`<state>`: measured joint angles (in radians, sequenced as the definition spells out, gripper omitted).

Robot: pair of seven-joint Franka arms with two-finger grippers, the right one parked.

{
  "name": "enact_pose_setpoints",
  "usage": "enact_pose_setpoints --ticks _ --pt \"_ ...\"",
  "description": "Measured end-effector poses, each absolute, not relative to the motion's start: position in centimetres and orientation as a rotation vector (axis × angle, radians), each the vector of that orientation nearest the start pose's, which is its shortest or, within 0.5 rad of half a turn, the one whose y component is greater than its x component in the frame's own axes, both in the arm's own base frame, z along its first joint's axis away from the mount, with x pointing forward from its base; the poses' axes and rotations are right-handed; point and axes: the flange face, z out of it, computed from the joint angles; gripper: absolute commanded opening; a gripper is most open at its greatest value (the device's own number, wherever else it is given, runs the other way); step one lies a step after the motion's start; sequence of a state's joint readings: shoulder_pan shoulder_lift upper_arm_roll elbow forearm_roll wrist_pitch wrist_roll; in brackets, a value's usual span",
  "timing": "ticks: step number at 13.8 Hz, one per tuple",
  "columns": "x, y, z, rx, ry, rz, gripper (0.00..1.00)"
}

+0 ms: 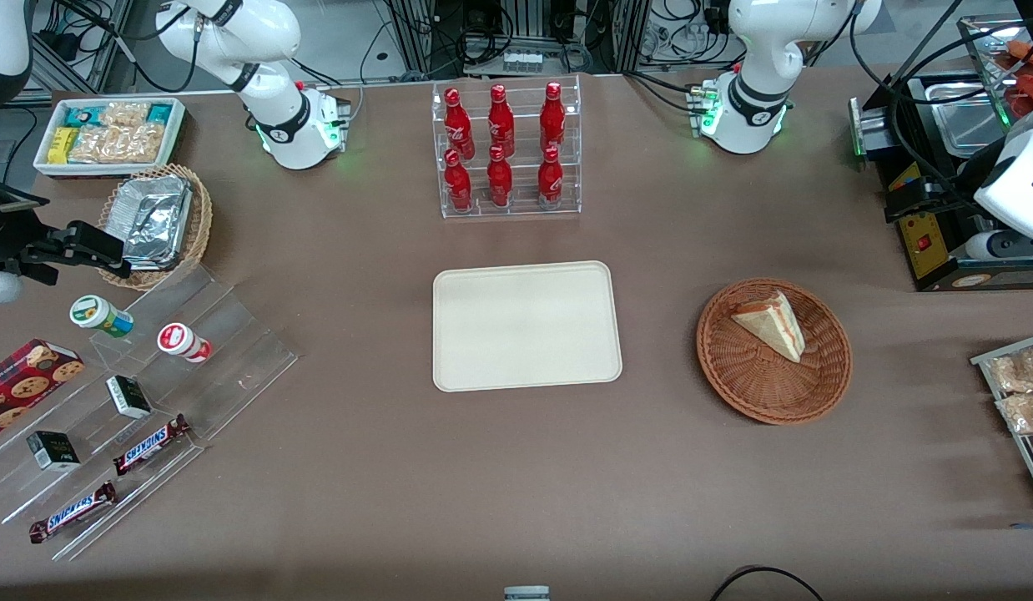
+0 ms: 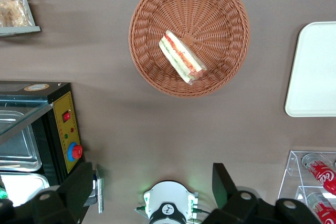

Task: Place sandwich from basket to tray
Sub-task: 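Move the left gripper down over the sandwich in the wicker basket, then close the left gripper on the wrapped sandwich's crust edge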

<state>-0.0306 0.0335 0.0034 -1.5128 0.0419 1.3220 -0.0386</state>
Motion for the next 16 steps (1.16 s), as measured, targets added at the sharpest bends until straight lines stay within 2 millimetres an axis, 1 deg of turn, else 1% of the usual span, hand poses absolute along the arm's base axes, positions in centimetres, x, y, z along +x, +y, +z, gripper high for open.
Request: enact_pose_setpoints --ticks 4,5,6,7,8,10,12,14,16 --pt "53.7 -0.9 61.1 -3.068 -0.02 0.353 1.0" --pt "53.8 -0.8 60.7 -3.063 -0.02 0.357 1.0" --pt "54.1 -0.8 59.8 -3.06 -0.026 0.353 1.0" --pt "54.4 -0.8 58.4 -3.057 -0.053 0.348 1.0" --pt "54.8 -0.9 56.5 -3.053 -0.107 0.339 1.0" --pt "55.7 -1.2 51.8 -3.039 -0.257 0.297 1.0" --pt "56.1 -2.3 47.1 -3.029 -0.381 0.235 1.0" --pt "55.8 -3.9 42.7 -3.018 -0.504 0.169 1.0" --pt "54.9 -5.0 39.4 -2.994 -0.648 0.131 1.0"
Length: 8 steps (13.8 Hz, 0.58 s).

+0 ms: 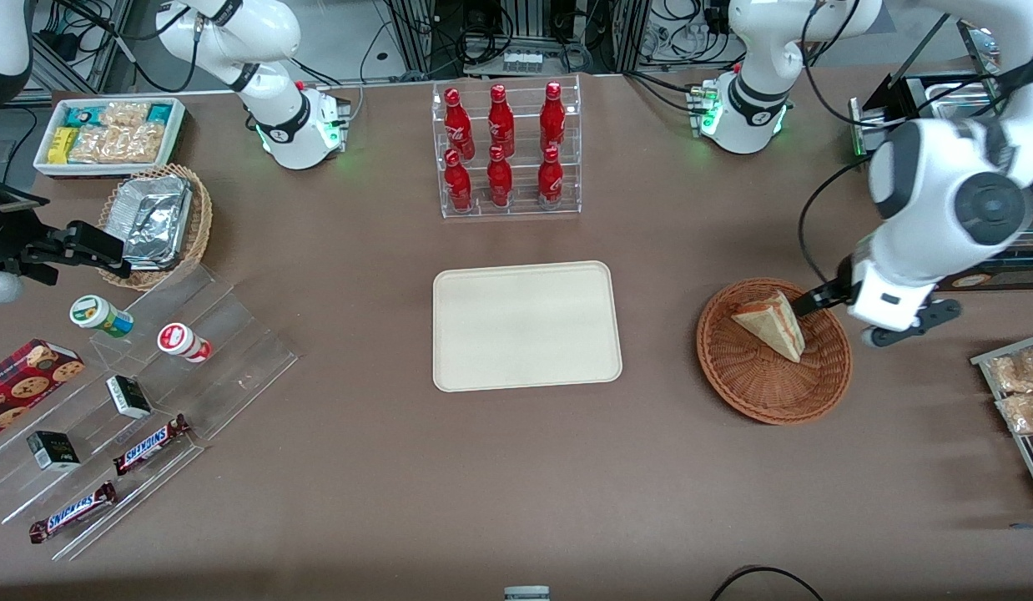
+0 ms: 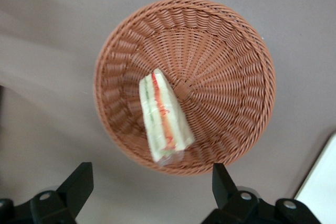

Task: Place sandwich from basket to tray
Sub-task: 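Close the left gripper on the wrapped sandwich's crust edge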

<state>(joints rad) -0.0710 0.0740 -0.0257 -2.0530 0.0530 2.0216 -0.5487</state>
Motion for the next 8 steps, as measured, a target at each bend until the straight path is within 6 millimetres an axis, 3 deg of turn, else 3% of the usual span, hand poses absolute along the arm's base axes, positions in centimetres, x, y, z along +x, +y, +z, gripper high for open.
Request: enact_pose_setpoints --ticks 4,8 --pt "52.7 -6.3 34.7 -2.943 -0.925 0.041 1.0" --pt "50.2 -6.0 31.1 -2.938 -1.0 -0.003 1.0"
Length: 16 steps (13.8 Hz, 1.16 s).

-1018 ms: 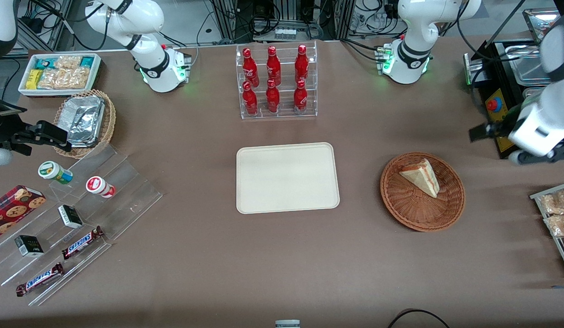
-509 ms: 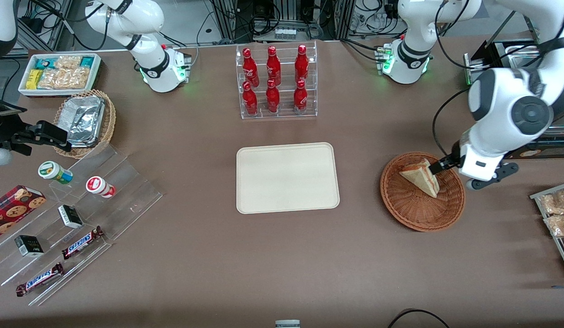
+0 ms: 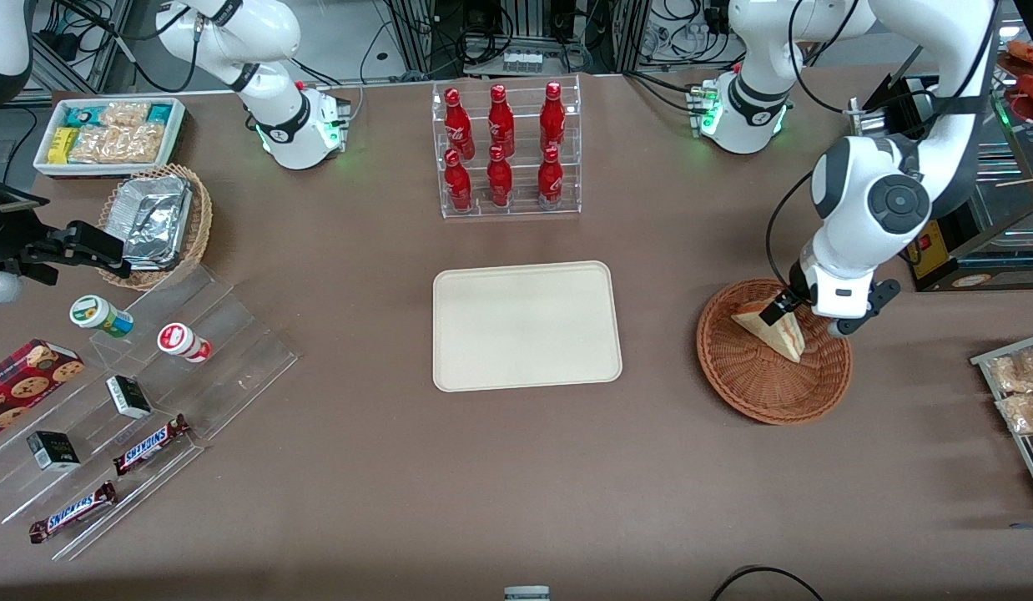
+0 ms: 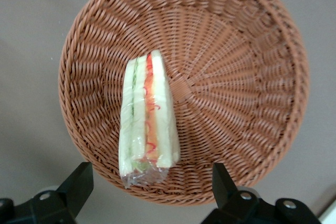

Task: Place sandwich from basket to tray
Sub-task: 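Close the left gripper on the wrapped sandwich's crust edge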

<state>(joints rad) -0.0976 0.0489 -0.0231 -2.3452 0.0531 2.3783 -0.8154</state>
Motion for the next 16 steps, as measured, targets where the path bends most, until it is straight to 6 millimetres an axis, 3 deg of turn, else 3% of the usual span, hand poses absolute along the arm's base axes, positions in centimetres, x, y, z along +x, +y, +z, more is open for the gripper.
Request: enact_pose_setpoints --ticks 5,8,9,10,12,16 --pt "47.8 -5.4 27.5 -2.953 -1.037 -0.068 1.0" --pt "47.7 -5.4 25.7 -2.956 -1.065 -0.094 1.0" --pt "47.7 -5.4 25.4 -2.955 -1.07 -0.093 0.95" --pt "47.7 -5.3 25.2 -2.953 -1.075 -0.092 0.73" --pt "47.8 -5.1 24.9 -2.948 -1.093 -0.096 0.0" --pt "48.2 -3.7 24.8 -2.929 -1.141 -0.108 0.0"
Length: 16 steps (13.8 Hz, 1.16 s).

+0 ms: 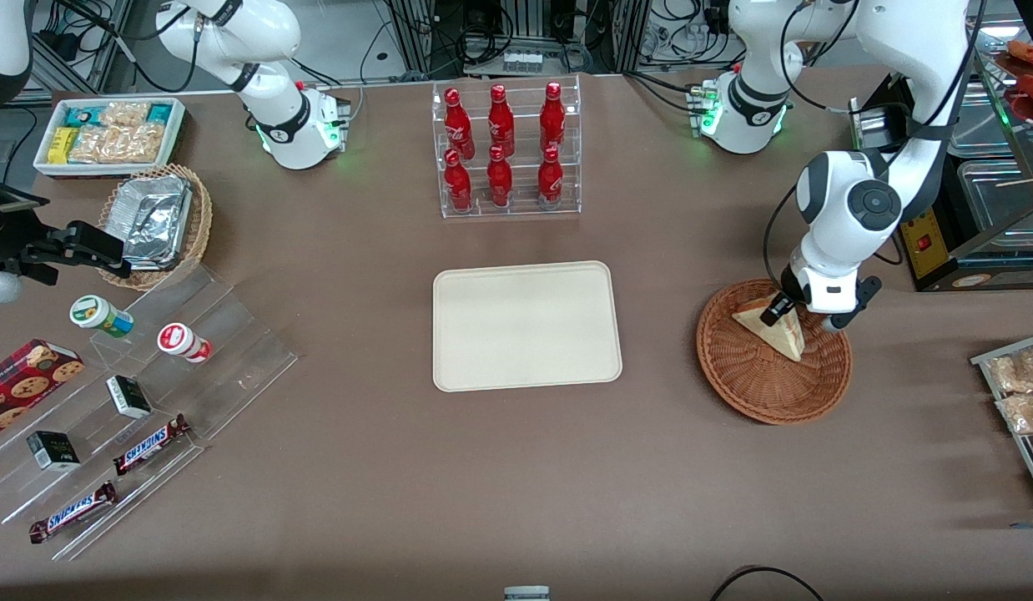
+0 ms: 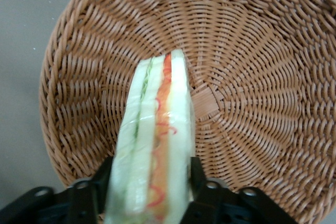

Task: Place sandwich from basket to tray
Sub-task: 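Close the left gripper on the wrapped sandwich's crust edge, then lift the sandwich and carry it with the left gripper over the tray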

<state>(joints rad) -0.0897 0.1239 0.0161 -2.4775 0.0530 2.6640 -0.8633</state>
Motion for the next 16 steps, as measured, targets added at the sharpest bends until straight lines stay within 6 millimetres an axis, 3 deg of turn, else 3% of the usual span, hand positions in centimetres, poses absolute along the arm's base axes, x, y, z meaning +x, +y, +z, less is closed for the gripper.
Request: enact_pose_setpoints --ticks 4,6,7,10,12,14,16 --pt "49.6 -3.9 27.2 -2.925 -1.138 -0.103 0.0" --pt "50.7 -4.8 31.3 -2.896 -1.1 0.005 0.0" --pt "51.4 -6.1 34.5 -2.883 -1.059 0.064 0.0" --pt "52.6 -12.5 44.7 -2.893 -0.897 0.128 0.0" --pt "51.8 -18.2 48.7 -2.938 -0.757 0.101 0.0" --pt "50.2 -24.8 50.4 -2.989 -0.591 0.076 0.0" --pt "48.8 -31.4 49.2 -3.022 -0.422 0.098 0.0"
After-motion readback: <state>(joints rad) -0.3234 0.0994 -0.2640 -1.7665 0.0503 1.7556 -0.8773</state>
